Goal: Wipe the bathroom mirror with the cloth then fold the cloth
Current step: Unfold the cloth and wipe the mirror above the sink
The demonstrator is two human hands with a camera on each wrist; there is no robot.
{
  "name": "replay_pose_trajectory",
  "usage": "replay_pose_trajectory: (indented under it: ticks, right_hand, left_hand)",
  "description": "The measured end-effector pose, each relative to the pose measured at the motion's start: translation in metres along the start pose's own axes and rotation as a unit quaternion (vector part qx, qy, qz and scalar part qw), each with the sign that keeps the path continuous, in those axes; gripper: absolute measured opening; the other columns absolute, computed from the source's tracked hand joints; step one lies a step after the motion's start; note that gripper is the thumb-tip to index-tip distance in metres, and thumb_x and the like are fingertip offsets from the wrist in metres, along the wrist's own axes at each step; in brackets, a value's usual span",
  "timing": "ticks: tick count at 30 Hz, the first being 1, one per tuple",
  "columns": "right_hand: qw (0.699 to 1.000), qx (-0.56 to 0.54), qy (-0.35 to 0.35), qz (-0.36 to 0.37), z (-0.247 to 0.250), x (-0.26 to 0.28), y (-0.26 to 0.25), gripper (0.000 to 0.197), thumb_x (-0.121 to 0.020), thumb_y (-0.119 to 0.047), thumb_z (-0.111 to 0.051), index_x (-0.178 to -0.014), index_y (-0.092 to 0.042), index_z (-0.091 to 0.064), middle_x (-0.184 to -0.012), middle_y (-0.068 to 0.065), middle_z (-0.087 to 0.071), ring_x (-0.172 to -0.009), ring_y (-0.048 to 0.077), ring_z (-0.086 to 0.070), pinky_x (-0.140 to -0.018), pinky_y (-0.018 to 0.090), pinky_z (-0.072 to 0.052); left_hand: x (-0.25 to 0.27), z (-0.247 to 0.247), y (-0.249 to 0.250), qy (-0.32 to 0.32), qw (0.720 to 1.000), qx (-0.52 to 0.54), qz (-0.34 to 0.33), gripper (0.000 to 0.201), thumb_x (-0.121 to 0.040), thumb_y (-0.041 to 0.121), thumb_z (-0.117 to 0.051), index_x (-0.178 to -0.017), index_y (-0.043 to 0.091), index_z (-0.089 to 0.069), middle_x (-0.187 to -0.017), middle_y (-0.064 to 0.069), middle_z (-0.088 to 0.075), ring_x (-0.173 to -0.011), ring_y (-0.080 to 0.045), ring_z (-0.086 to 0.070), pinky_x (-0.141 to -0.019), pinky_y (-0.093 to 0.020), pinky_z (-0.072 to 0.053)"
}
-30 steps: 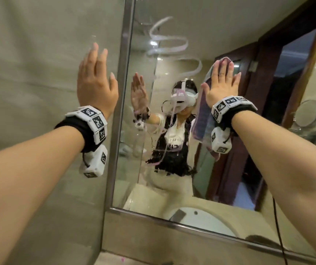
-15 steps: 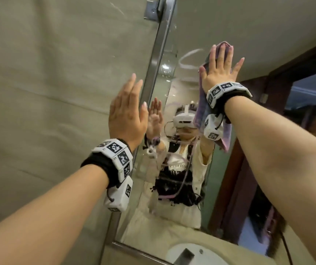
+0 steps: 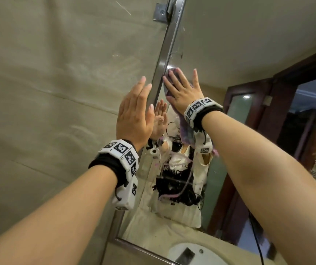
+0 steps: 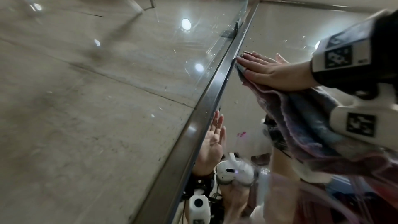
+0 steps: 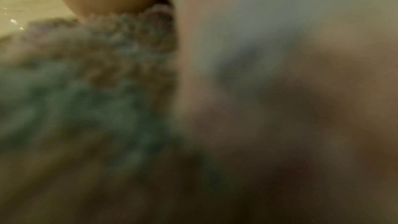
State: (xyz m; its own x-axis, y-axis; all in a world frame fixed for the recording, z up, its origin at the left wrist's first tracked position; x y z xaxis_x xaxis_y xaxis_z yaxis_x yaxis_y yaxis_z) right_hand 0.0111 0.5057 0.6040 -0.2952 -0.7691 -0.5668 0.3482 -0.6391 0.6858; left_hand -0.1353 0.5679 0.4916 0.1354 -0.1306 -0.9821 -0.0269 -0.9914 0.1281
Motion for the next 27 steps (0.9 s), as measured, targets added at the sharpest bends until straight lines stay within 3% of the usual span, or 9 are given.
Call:
replay_pose_trajectory:
  ticks: [2,6,12,14,18,23,27]
  right_hand:
    - [1.0,-0.004,-0.009,-0.007,-0.003,0.008,0.012,0.06,-0.098,-0.05,-0.013,-0.148,-0.028,0.012,-0.158,-0.003,0.014,-0.145,0.02,0.017,-0.111,0.061,0.012]
    - [0.983,-0.083,0.028,-0.16,0.006,0.011,0.063,0.062,-0.098,-0.047,-0.017,-0.149,-0.024,0.01,-0.158,-0.001,0.014,-0.145,0.021,0.016,-0.111,0.06,0.012]
    - [0.962,-0.136,0.03,-0.236,0.023,-0.011,0.071,0.064,-0.098,-0.047,-0.018,-0.149,-0.021,0.01,-0.158,0.003,0.016,-0.144,0.025,0.018,-0.109,0.061,0.013]
    - [0.96,-0.148,0.034,-0.235,0.03,-0.025,0.063,0.065,-0.098,-0.048,-0.018,-0.149,-0.02,0.011,-0.158,0.004,0.017,-0.144,0.026,0.019,-0.11,0.061,0.012]
    - [0.972,-0.127,0.041,-0.193,0.037,-0.041,0.045,0.065,-0.098,-0.049,-0.017,-0.149,-0.02,0.011,-0.158,0.004,0.016,-0.144,0.027,0.018,-0.111,0.062,0.011]
    - [0.987,-0.098,0.045,-0.116,0.017,-0.028,-0.01,0.066,-0.097,-0.05,-0.017,-0.149,-0.02,0.01,-0.158,0.001,0.014,-0.145,0.024,0.016,-0.109,0.058,0.014]
    - [0.993,-0.074,0.019,-0.09,0.004,-0.01,-0.013,0.066,-0.097,-0.053,-0.015,-0.149,-0.023,0.012,-0.158,-0.001,0.014,-0.145,0.022,0.017,-0.11,0.059,0.014]
  left_hand:
    - [0.001,0.001,0.0,-0.007,1.0,0.006,-0.002,0.045,-0.09,0.011,-0.047,-0.134,0.005,-0.041,-0.145,-0.014,-0.039,-0.135,-0.022,-0.033,-0.112,-0.036,-0.029]
    - [0.001,0.002,-0.001,-0.01,1.0,0.023,-0.01,0.045,-0.09,0.013,-0.046,-0.134,0.005,-0.04,-0.145,-0.015,-0.038,-0.135,-0.024,-0.033,-0.112,-0.04,-0.029]
    - [0.002,-0.001,-0.003,-0.006,1.0,0.017,-0.01,0.046,-0.091,0.013,-0.046,-0.135,0.006,-0.039,-0.146,-0.013,-0.037,-0.137,-0.02,-0.03,-0.116,-0.03,-0.018]
    - [0.002,-0.001,-0.004,-0.004,1.0,0.017,-0.017,0.046,-0.091,0.013,-0.046,-0.135,0.007,-0.038,-0.146,-0.013,-0.037,-0.137,-0.021,-0.03,-0.116,-0.028,-0.016]
    - [0.004,-0.003,-0.003,0.015,1.0,0.013,-0.017,0.044,-0.089,0.01,-0.049,-0.133,0.005,-0.041,-0.144,-0.015,-0.039,-0.135,-0.023,-0.033,-0.115,-0.035,-0.025]
    - [0.005,-0.007,-0.001,0.022,0.999,-0.027,-0.007,0.043,-0.09,0.01,-0.049,-0.132,0.003,-0.046,-0.143,-0.015,-0.042,-0.134,-0.023,-0.036,-0.114,-0.032,-0.02]
    - [0.004,-0.007,0.002,0.013,0.998,-0.064,0.009,0.042,-0.089,0.01,-0.047,-0.131,0.003,-0.048,-0.141,-0.015,-0.045,-0.131,-0.025,-0.041,-0.112,-0.031,-0.02]
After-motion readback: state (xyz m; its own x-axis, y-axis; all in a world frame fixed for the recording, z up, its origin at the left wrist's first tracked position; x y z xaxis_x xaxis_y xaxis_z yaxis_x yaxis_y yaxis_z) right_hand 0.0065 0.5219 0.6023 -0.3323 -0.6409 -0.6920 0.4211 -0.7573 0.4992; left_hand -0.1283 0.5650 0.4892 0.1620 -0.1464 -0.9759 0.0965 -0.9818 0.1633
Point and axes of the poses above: each hand's wrist, its own x-axis away from the middle knuckle, its own z-axis out of the back of the hand, y = z × x, the point moved 4 cm from there along -x, towards the middle knuckle
